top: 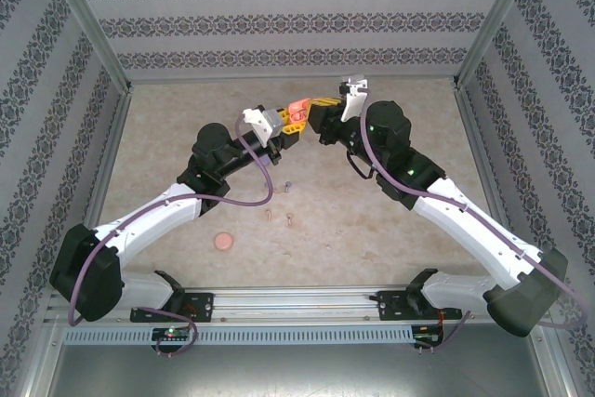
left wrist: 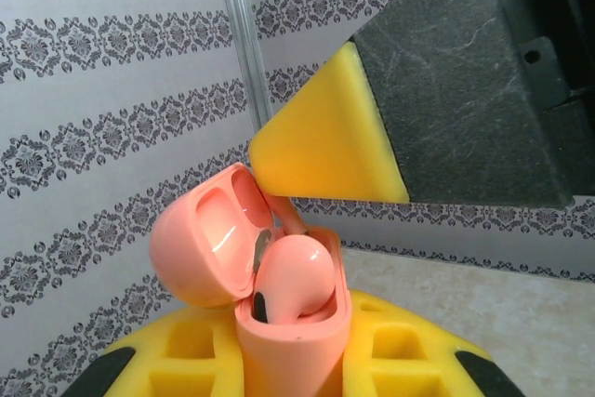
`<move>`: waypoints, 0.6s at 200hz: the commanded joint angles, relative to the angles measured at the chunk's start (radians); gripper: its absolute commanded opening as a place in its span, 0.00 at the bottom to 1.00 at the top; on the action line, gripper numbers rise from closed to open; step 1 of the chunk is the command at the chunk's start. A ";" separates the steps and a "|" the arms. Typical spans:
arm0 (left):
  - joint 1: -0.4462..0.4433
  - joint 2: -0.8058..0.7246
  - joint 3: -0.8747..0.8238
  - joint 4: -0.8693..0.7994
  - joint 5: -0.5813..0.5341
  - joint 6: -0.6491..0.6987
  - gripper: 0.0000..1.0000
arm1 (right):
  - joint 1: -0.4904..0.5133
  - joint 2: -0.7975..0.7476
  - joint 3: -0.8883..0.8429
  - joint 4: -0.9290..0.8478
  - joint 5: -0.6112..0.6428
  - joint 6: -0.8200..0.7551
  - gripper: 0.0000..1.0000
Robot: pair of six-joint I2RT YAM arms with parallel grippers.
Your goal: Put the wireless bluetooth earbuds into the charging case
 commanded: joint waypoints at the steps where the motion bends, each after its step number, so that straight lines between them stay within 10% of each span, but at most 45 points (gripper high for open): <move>1: -0.018 -0.009 0.019 0.076 0.013 -0.011 0.00 | -0.018 -0.007 0.019 0.012 -0.033 0.046 0.21; 120: -0.019 -0.014 0.025 0.084 0.014 -0.015 0.00 | -0.013 0.013 -0.008 -0.007 -0.010 -0.013 0.20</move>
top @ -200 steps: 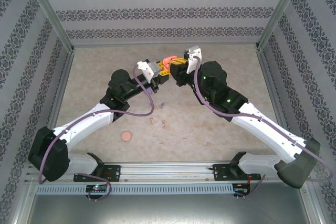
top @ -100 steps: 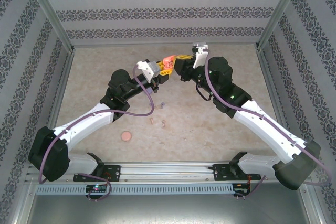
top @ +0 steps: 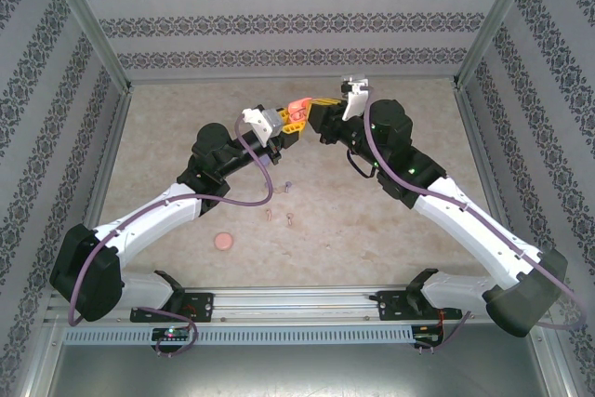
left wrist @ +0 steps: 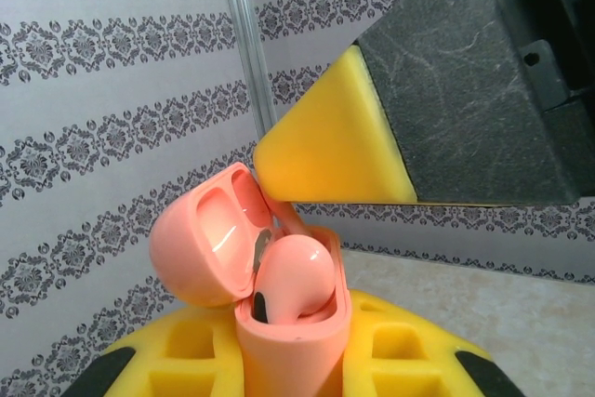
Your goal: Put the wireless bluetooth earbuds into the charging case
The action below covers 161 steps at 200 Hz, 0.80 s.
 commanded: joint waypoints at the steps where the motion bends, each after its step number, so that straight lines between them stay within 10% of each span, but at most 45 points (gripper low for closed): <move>1: -0.019 -0.014 0.025 0.080 0.021 -0.014 0.00 | 0.002 0.010 -0.009 -0.007 0.033 -0.044 0.20; 161: -0.023 -0.007 0.033 0.078 0.018 -0.016 0.00 | 0.110 0.036 -0.016 -0.099 0.136 -0.221 0.23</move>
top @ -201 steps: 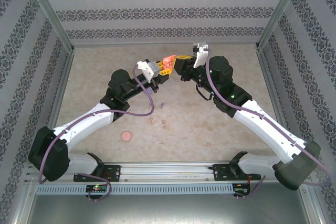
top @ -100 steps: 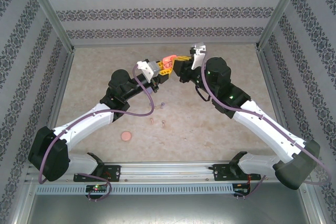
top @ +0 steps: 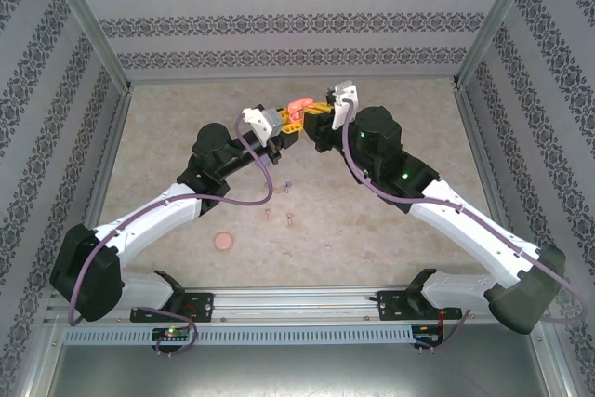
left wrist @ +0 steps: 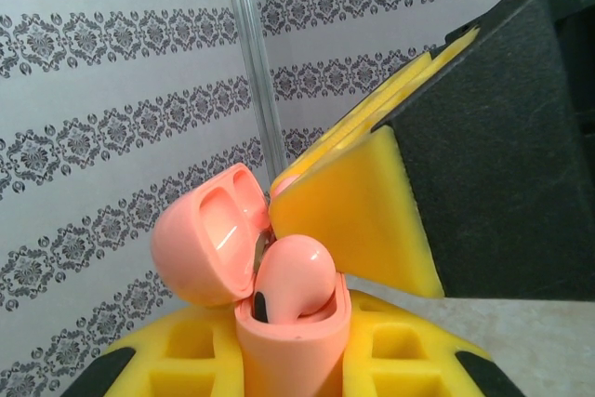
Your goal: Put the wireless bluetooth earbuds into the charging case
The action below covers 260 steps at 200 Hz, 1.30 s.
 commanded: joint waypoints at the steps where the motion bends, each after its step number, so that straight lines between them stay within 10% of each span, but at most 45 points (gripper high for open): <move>1: -0.023 -0.007 0.033 0.086 0.025 -0.008 0.00 | 0.023 0.029 -0.008 -0.075 -0.008 -0.023 0.24; 260: -0.026 0.006 0.033 0.080 -0.004 0.003 0.00 | 0.029 -0.060 -0.082 -0.136 -0.026 0.018 0.51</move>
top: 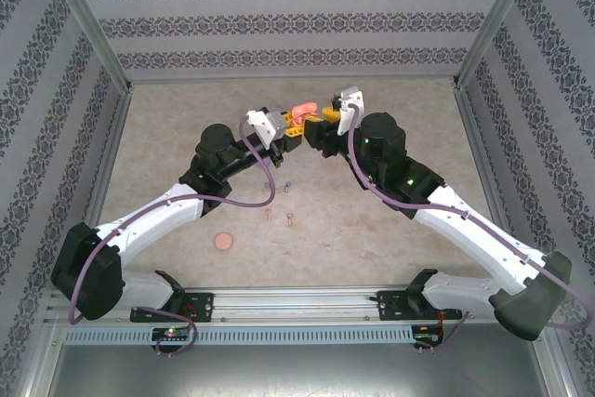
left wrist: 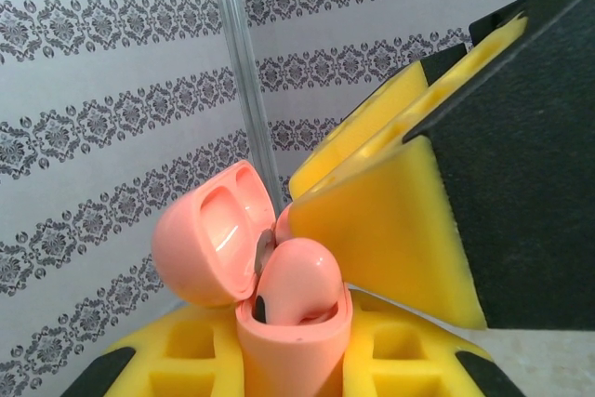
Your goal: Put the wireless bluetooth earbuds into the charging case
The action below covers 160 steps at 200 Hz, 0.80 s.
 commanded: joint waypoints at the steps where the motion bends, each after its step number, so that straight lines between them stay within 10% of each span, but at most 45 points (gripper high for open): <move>1: -0.012 -0.002 0.033 0.091 -0.015 0.002 0.00 | 0.028 -0.007 -0.036 -0.105 -0.051 -0.001 0.51; 160: -0.012 0.009 0.037 0.093 -0.022 0.005 0.00 | 0.025 -0.064 -0.077 -0.136 -0.041 0.018 0.56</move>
